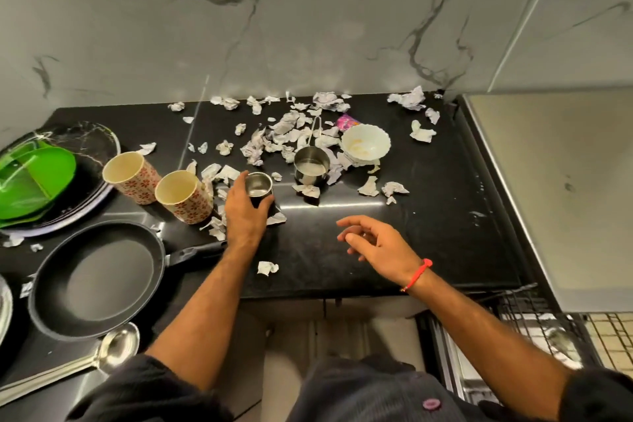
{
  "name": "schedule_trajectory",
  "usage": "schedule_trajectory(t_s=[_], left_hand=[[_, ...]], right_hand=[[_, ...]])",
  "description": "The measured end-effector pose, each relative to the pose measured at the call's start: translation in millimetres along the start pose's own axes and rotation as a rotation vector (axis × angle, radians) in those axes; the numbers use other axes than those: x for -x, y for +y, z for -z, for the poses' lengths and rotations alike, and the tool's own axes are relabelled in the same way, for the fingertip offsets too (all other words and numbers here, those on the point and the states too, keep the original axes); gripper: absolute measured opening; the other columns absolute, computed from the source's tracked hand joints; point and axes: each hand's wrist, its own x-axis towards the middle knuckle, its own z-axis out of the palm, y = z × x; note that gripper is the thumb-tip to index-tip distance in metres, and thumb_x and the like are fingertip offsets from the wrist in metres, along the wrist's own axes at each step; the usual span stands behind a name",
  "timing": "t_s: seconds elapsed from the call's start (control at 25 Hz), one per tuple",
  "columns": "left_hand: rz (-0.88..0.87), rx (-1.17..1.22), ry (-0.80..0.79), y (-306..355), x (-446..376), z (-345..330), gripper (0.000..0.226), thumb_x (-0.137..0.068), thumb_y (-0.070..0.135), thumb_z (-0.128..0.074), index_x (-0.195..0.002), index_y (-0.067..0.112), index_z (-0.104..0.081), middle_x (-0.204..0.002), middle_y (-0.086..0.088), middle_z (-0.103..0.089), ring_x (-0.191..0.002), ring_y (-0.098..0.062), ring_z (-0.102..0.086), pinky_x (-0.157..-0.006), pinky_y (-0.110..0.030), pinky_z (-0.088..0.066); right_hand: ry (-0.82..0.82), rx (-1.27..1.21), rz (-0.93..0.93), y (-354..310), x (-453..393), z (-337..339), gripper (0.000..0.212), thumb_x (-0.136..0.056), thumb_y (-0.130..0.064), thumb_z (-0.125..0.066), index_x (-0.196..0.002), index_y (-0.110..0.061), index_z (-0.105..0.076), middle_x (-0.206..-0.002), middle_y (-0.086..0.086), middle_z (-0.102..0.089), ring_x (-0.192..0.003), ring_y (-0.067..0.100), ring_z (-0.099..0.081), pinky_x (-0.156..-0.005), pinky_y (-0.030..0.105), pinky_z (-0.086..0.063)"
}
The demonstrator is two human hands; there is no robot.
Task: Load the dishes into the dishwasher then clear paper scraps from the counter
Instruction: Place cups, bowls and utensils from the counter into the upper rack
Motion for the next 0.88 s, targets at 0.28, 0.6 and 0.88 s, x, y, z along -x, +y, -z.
schedule_trajectory(t_s=[0.28,0.6,0.88], left_hand=[[0.112,0.449,-0.536,119.4,107.5,-44.3,0.041,-0.097,0.055,-0.054,-0.111,0.018,-0.066,-0.099,-0.01,-0.072,-0.079,-0.018,-0.069,-0.068,-0.037,-0.059],[0.194,0.251,-1.237,211.5,258.0,-146.7,0.068,-0.085,0.079,-0.042,-0.087,0.02,-0.077,-0.073,-0.016,-0.067,-0.062,-0.023,-0.058,-0.05,-0.03,-0.043],[0.006,-0.194,-1.437,245.1,355.9,-254.0,0.074,-0.093,0.078,-0.021,-0.098,0.023,-0.07,-0.083,-0.014,-0.075,-0.061,-0.018,-0.059,-0.051,-0.026,-0.043]], right_hand=[[0.271,0.215,0.174,18.5,83.7,46.5,0.078,-0.085,-0.027,-0.072,-0.149,-0.031,-0.028,-0.142,-0.008,-0.042,-0.122,0.016,-0.048,-0.09,0.028,-0.05],[0.71,0.382,0.181,82.3,203.2,118.1,0.077,-0.076,-0.03,-0.082,-0.139,-0.011,-0.043,-0.134,0.007,-0.042,-0.128,0.025,-0.044,-0.107,0.044,-0.04],[0.935,0.119,-0.079,168.8,303.3,181.9,0.073,-0.079,-0.034,-0.079,-0.14,-0.016,-0.044,-0.134,-0.002,-0.05,-0.126,0.016,-0.049,-0.101,0.041,-0.047]])
